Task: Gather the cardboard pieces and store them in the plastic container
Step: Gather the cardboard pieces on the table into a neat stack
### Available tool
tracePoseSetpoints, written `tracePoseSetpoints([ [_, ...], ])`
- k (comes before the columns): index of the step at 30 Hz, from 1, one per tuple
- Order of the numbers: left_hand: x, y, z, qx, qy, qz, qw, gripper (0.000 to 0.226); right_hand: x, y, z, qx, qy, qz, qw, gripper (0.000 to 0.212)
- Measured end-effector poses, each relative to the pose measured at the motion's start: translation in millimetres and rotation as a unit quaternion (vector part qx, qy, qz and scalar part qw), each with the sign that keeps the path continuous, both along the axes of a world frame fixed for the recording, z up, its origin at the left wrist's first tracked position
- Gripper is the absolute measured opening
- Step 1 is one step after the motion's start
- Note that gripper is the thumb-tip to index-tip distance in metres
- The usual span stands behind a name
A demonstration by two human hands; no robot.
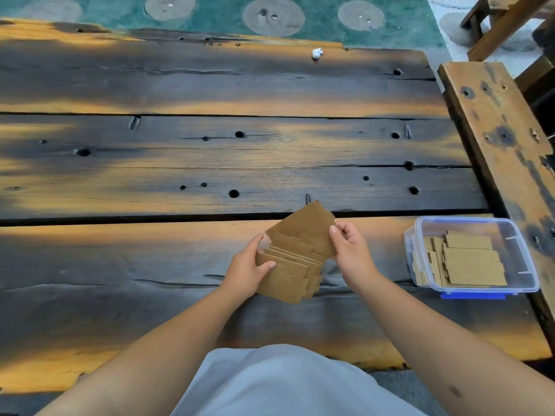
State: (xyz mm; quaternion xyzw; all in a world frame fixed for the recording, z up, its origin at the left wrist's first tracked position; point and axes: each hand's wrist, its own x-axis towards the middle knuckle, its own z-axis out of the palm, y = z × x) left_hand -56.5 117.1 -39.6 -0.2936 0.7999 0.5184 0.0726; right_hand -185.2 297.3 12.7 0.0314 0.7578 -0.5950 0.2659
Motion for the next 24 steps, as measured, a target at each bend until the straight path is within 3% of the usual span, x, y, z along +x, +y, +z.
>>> tracePoseSetpoints([
  [3,3.3,-1.4,-1.6,-0.016,0.001,-0.033,0.999,0.042,-4.2,1.2,0.0,-0.024,-0.038,-0.025,0.999,0.014],
  [5,6.2,-1.0,-0.7,-0.021,0.021,-0.054,0.998,0.027,-6.5,0.4,2.9,-0.033,-0.043,0.024,0.998,0.025],
  [9,10.1,1.1,1.4,-0.025,0.061,-0.070,0.995,0.023,-13.5,-6.3,18.7,0.052,0.067,0.163,0.983,0.042],
  [13,8.1,0.9,1.7,-0.043,0.096,-0.063,0.992,0.022,-30.2,-23.1,43.8,0.136,0.273,0.241,0.921,0.031],
  [16,6.2,-1.4,0.7,-0.057,0.102,-0.065,0.991,0.021,-36.9,-37.4,57.9,0.138,0.362,0.256,0.886,0.031],
  [19,5.5,-4.3,0.5,-0.062,0.098,-0.089,0.989,0.021,-42.7,-48.3,65.3,0.158,0.391,0.290,0.859,0.028],
  [22,7.3,-4.9,0.1,-0.065,0.101,-0.087,0.989,0.020,-46.9,-59.4,57.9,0.213,0.401,0.420,0.786,0.023],
  [24,8.3,-4.7,-1.4,-0.064,0.095,-0.063,0.991,0.023,-41.3,-65.7,45.8,0.238,0.356,0.493,0.757,0.025],
])
